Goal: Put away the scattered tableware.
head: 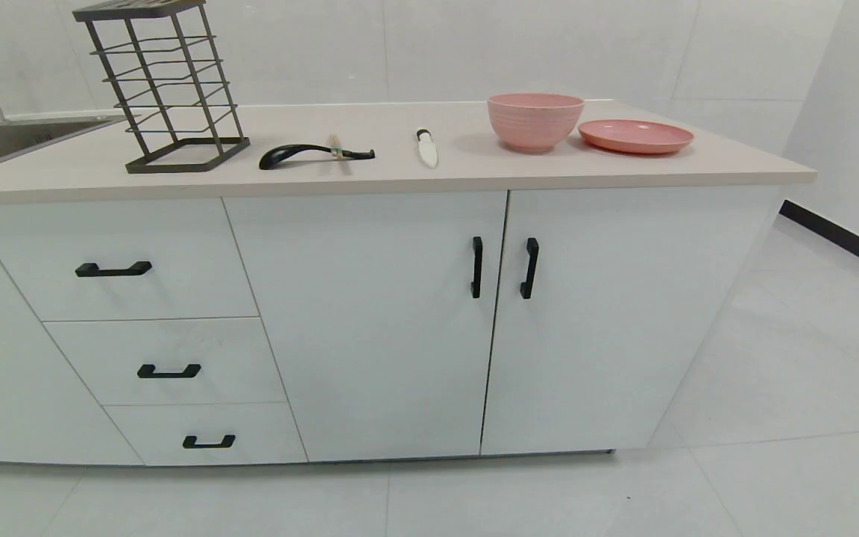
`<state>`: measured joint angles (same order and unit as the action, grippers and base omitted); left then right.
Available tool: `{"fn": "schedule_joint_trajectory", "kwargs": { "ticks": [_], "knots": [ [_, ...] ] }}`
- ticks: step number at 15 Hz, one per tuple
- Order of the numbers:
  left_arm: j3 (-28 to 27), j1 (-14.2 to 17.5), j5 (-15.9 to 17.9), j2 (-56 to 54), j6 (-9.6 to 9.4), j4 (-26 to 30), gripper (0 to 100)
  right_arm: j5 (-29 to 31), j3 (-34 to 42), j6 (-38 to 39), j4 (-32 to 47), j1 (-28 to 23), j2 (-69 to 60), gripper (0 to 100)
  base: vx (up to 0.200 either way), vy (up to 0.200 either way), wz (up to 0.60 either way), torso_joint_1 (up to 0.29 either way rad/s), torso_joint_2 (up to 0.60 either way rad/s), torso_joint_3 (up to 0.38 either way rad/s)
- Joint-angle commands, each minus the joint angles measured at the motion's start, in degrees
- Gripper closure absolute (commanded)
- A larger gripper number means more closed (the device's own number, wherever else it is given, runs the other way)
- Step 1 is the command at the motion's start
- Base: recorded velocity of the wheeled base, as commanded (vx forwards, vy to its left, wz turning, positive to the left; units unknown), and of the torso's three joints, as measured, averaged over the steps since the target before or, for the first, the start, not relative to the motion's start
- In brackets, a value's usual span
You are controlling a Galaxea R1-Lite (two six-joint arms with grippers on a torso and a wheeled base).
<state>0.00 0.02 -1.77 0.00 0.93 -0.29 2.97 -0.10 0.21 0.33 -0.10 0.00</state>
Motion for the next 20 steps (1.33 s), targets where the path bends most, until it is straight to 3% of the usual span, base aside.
{"fn": "schedule_joint_trajectory", "kwargs": {
  "ticks": [1,5,6,7,8,10,13,15,20],
  "knots": [
    [0.0,0.06,1.06,0.0,-1.19,0.2,0,0.01,0.01,-0.03,0.02,0.01,0.0,100,0.0,0.0,0.0,0.0,0.0,0.0],
    [0.0,-0.02,2.12,0.0,-1.28,0.12,0,-1.3,0.1,0.32,-0.59,0.01,0.0,100,0.0,0.0,0.0,0.0,0.0,0.0],
    [0.0,-0.02,2.03,0.0,-1.19,0.12,0,-1.74,-0.08,0.32,-4.64,0.01,0.0,100,0.0,0.0,0.0,0.0,0.0,0.0],
    [0.0,-0.02,1.94,0.0,-1.1,0.12,0,-2.54,-0.43,-0.12,-15.18,0.1,0.0,100,0.0,0.0,0.0,0.0,0.0,0.0],
    [0.0,-0.02,2.03,0.0,-1.1,0.12,0,-6.4,-1.22,-0.3,-19.49,0.01,0.0,100,0.0,0.0,0.0,0.0,0.0,0.0],
    [0.0,-0.02,2.12,0.0,-1.28,0.12,0,-12.91,-2.63,-0.21,-16.94,0.1,0.09,100,0.0,0.0,0.0,0.0,0.0,0.0],
    [0.0,-0.02,2.03,0.0,-1.28,0.2,0,-16.6,-9.39,-0.3,-3.49,0.27,0.26,100,0.0,0.0,0.0,0.0,0.0,0.0],
    [0.0,-0.02,2.03,0.0,-1.37,0.2,0,-19.85,-13.96,-0.3,0.02,0.45,5.19,100,0.0,0.0,0.0,0.0,0.0,0.0],
    [0.0,-0.02,2.12,0.0,-1.54,0.2,0,-25.83,-15.9,-0.21,-3.05,1.77,19.69,100,0.0,0.0,0.0,0.0,0.0,0.0]
  ]
}}
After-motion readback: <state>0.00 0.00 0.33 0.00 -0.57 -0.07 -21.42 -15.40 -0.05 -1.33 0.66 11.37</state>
